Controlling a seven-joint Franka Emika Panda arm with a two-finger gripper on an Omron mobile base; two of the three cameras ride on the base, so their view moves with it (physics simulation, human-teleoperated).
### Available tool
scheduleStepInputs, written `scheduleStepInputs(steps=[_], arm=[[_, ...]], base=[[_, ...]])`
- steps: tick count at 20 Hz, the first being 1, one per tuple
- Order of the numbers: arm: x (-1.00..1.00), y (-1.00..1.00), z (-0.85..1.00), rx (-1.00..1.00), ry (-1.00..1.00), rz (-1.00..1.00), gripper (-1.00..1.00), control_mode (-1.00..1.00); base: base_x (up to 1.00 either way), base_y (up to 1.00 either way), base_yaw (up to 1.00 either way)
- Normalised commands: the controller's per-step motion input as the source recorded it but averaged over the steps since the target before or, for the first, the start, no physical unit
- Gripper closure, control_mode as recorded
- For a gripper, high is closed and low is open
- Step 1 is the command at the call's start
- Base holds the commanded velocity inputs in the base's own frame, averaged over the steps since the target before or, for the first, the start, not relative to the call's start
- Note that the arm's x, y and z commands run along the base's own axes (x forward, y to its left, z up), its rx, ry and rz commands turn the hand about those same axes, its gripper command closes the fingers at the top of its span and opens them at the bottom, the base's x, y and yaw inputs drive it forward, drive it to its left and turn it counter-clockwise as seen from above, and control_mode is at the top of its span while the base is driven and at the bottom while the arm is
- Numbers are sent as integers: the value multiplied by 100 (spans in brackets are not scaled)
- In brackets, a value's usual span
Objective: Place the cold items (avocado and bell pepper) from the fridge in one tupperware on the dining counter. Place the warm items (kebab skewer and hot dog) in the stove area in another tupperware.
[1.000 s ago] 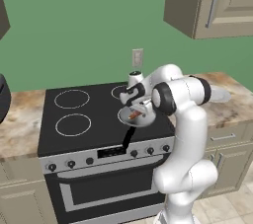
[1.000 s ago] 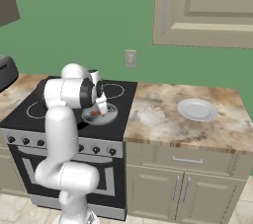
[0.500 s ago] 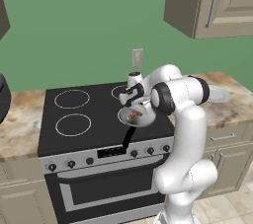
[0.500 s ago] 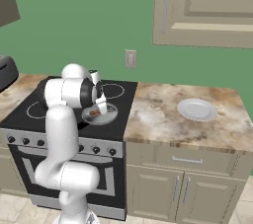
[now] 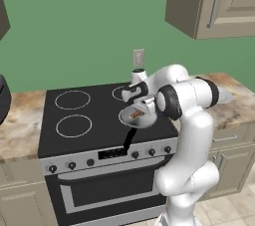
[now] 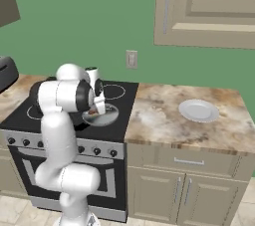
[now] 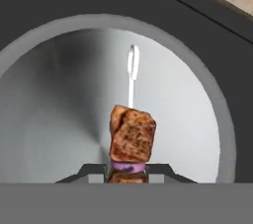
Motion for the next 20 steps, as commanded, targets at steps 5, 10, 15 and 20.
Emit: scheduleStepInputs(steps=[5, 10, 15, 20], arm=[[-95, 0, 96, 0, -6, 3, 100, -100], [-100, 0, 100, 0, -11, 21, 100, -100], [-100, -21, 100, 5, -7, 38, 100, -100], [-99, -3, 73, -17, 3, 52, 100, -100]], base=[[0, 0, 0], [0, 0, 0], [0, 0, 0], [0, 0, 0]])
